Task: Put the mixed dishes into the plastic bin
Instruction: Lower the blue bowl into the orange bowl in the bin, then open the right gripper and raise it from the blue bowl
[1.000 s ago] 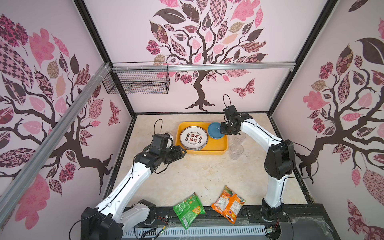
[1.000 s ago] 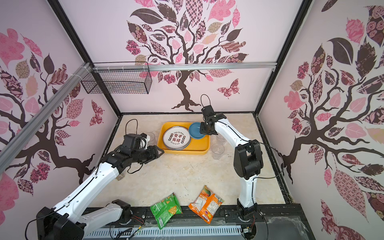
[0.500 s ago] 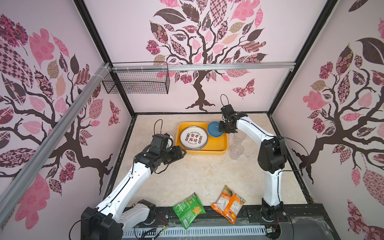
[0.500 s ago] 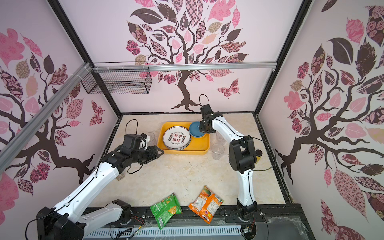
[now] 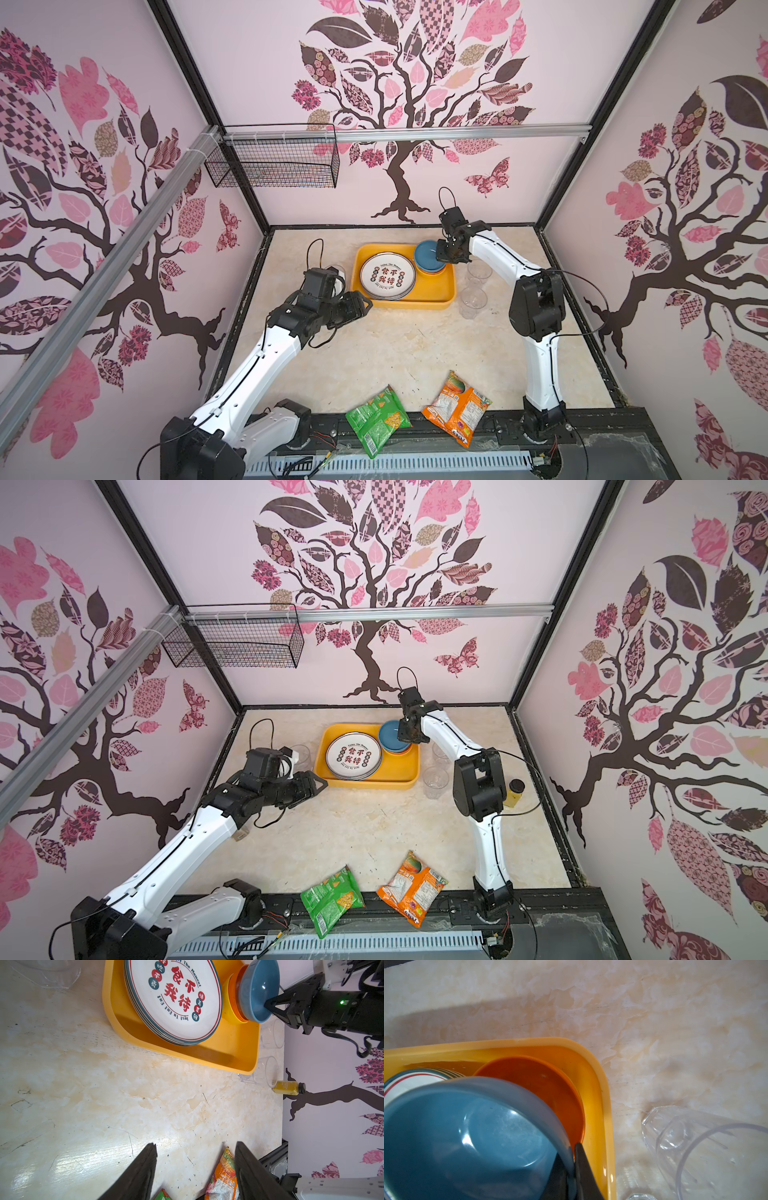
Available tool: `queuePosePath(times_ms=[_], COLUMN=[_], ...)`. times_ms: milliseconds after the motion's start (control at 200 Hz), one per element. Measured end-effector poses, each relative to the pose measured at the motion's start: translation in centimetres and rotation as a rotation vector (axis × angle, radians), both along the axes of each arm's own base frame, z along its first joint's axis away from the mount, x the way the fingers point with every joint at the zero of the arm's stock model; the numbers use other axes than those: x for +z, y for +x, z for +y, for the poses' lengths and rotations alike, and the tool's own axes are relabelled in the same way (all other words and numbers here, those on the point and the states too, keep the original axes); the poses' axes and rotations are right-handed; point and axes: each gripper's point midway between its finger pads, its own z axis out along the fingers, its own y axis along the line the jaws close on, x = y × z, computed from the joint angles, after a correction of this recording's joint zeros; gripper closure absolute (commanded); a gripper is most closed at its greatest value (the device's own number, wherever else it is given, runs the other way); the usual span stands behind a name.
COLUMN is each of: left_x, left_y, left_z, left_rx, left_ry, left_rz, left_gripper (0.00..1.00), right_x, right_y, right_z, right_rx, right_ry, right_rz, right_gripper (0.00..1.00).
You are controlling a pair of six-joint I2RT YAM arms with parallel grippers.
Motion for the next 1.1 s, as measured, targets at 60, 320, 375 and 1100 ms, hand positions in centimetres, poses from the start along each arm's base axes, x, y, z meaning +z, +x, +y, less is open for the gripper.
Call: queuePosePath(times_ms=[60, 320, 375, 1100], left_x=[0.0, -0.7, -0.7, -1.0], left_y=[0.0, -0.4, -0.4, -0.7], left_z=[0.0, 0.1, 0.1, 0.2], left_rx=[0.0, 0.002, 0.001, 0.006], left_ry=[-0.002, 0.001, 0.0, -0.008], left_rz=[-0.001, 0.015, 0.015, 0.019], left_gripper=[0.37, 0.37, 0.37, 0.37], right_x=[-0.3, -0.7, -0.7, -0.5], right_y=[0.0, 0.4, 0.4, 1.0], right_z=[0.0, -0.2, -0.2, -0.3], right_rx=[-0.001, -0.017, -0.019, -0.032], right_ry=[-0.004, -0.006, -0.005, -0.001], right_rz=[0.006, 0.008, 0.009, 0.001], right_gripper=[0.95, 0.95, 0.95, 0.72])
